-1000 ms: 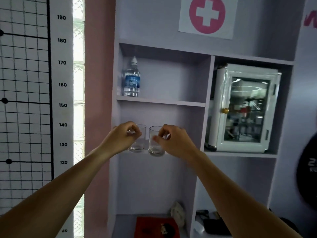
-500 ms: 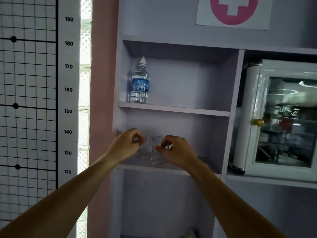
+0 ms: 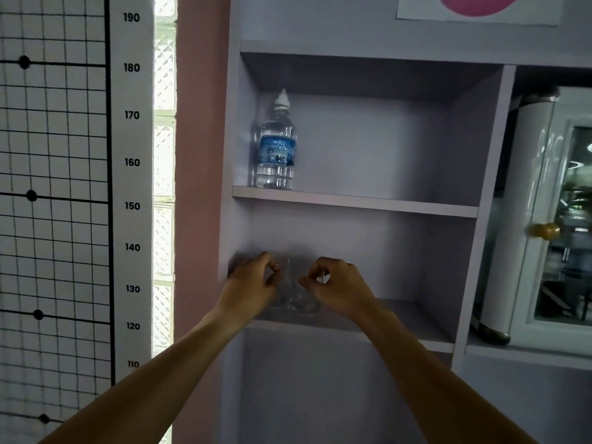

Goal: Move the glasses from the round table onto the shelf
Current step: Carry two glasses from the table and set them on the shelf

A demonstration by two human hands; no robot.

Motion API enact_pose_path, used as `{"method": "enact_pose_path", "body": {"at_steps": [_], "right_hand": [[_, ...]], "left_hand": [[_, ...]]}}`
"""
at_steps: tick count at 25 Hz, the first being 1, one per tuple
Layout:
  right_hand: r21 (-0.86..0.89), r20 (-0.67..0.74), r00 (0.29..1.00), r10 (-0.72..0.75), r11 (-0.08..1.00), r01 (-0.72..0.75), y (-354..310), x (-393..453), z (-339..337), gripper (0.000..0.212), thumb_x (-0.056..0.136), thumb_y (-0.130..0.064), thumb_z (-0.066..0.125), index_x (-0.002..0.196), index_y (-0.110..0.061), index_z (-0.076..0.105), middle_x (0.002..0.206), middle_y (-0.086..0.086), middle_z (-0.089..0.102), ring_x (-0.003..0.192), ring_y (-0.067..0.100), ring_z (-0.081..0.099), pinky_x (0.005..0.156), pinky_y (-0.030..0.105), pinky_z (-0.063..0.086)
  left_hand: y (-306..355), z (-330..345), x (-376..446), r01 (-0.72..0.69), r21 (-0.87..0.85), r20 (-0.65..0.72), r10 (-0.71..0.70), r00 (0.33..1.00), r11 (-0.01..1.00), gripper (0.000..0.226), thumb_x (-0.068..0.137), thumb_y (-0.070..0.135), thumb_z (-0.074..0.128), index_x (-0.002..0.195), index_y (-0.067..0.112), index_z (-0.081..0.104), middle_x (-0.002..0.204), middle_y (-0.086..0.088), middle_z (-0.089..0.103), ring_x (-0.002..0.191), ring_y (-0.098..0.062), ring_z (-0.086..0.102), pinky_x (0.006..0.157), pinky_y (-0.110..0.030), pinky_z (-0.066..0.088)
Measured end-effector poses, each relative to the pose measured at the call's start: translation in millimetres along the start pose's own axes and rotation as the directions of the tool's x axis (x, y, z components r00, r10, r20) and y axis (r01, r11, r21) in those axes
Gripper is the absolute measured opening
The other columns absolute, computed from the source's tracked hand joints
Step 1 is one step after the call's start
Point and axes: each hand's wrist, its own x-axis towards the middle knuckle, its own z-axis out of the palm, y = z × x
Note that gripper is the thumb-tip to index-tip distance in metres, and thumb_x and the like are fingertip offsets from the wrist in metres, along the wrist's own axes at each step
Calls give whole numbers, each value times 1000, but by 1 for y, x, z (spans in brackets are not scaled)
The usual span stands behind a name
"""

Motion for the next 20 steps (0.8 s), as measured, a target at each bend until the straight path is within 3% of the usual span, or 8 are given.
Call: {"method": "enact_pose_path", "body": {"at_steps": [2, 4, 6, 9, 13, 20], "right_hand": [[6, -7, 1000, -6, 1000, 6, 2, 4, 4, 14, 80, -39, 71, 77, -26, 66, 88, -7, 70, 82, 14, 64, 72, 30, 52], [23, -27, 1000, -13, 1000, 14, 3, 6, 8, 16, 79, -40, 72, 83, -25, 68, 89, -7, 69, 86, 14, 63, 76, 31, 53], [20, -68, 998, -17, 1000, 19, 4, 8, 11, 26, 78, -43, 75, 94, -23, 68, 97, -4, 68, 90, 15, 62, 76, 28, 50], [12, -110, 994, 0, 1000, 1, 4, 11, 16, 39, 77, -45, 78, 106, -23, 63, 101, 2, 61, 87, 18, 61, 64, 20, 42], [64, -80, 997, 25, 998, -20, 2, 17, 25, 38, 80, -28, 77, 112, -25, 56, 97, 3, 60, 85, 20, 63, 55, 13, 38], [116, -76, 997, 0, 993, 9, 0, 21, 37, 41, 81, -2, 68, 116, -20, 57, 108, 9, 59, 90, 22, 63, 63, 15, 47]], "left_hand": [[-1, 3, -3, -59, 39, -77, 62, 995, 997, 14, 91, 21, 65, 102, 15, 59, 97, -6, 68, 92, -23, 65, 79, -35, 53], [-2, 4, -7, -124, 107, -152, 139, 979, 987, 20, 91, 19, 66, 109, 14, 58, 114, -8, 58, 104, -23, 58, 88, -34, 51], [-1, 6, -11, -145, 188, -192, 181, 965, 971, 22, 92, 19, 65, 111, 16, 56, 119, -10, 46, 104, -25, 53, 87, -35, 51], [-4, 11, -16, -197, 341, -113, 249, 962, 919, 13, 95, 14, 58, 108, 13, 55, 108, -13, 58, 94, -29, 61, 77, -36, 53], [-19, 17, -16, -237, 442, 87, 222, 971, 865, 24, 97, 7, 48, 117, 5, 61, 122, -16, 63, 111, -32, 60, 94, -37, 51], [-25, 23, -10, -171, 442, 62, 161, 985, 880, 31, 89, 23, 43, 107, 11, 65, 114, -10, 65, 103, -28, 59, 84, -34, 47]]}}
